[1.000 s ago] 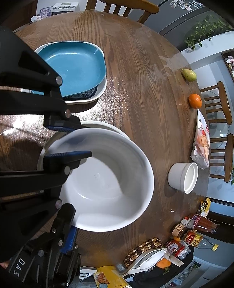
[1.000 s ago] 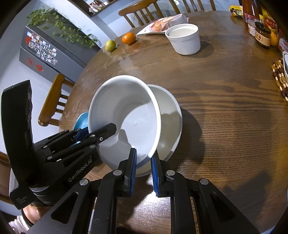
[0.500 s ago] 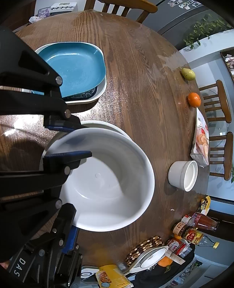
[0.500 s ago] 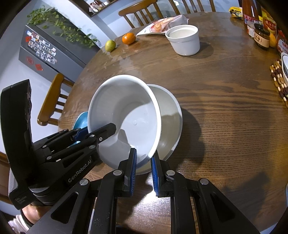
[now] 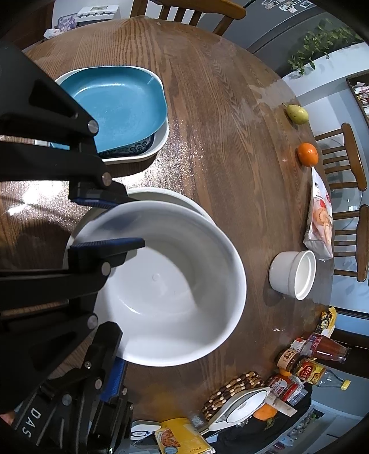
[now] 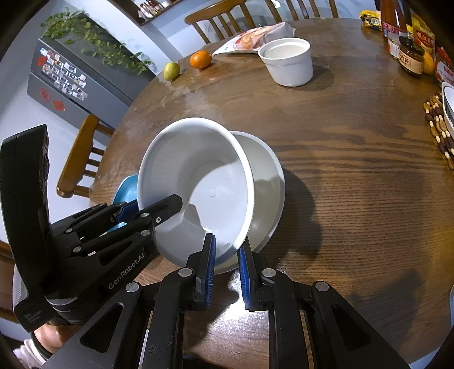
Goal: Organize plates and bowls
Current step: 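Lower the smaller white bowl into the large white bowl with the left tool, then open the left tool and release the nested white bowl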
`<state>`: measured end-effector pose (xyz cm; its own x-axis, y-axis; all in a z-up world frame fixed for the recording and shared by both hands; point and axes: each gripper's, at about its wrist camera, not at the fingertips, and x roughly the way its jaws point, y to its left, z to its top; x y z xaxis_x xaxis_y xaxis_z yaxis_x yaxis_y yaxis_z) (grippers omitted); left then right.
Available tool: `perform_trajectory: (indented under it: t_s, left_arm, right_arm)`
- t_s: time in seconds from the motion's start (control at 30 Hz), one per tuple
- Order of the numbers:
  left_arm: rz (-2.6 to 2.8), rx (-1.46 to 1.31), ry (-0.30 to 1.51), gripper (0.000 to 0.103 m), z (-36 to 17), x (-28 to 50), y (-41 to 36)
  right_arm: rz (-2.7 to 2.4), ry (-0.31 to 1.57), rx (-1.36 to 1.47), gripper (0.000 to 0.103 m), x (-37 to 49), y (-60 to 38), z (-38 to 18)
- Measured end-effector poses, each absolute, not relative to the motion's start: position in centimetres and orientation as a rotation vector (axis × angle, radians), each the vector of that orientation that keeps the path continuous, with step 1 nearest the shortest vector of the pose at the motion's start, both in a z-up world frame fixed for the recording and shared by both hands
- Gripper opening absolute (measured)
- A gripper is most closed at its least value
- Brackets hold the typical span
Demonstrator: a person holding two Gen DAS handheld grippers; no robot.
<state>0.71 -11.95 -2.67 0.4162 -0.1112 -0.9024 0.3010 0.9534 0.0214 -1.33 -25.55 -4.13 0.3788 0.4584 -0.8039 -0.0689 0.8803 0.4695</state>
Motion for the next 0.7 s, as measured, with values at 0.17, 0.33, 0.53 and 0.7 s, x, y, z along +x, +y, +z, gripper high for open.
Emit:
perform_trajectory:
  t_s: [0.17,0.33,0.53,0.7]
  left_arm:
    - [-0.262,0.192,1.115,0.015,-2.75,0.76,-12.0]
    - [-0.262,0.188,1.123,0.016,-2.87,0.96,-12.02]
    - [-0.264,0.179,1.12,0.019,-2.75,0.78,-12.1]
    - [-0.255,0.177,1.115,0.023,-2.62,0.62,-11.97]
  right_arm:
    - [0.338,1.135,0.382,0.017,-1.36,-25.5,-3.97]
    - [0.333,1.142,0.385,0.017,-1.3,-25.61,-4.1]
    - [0.319,1.135,0.396,0.017,-1.51,-25.8,-3.85]
    - [0.316,1.139,0.384,0.017,-1.59,-25.59,-3.82]
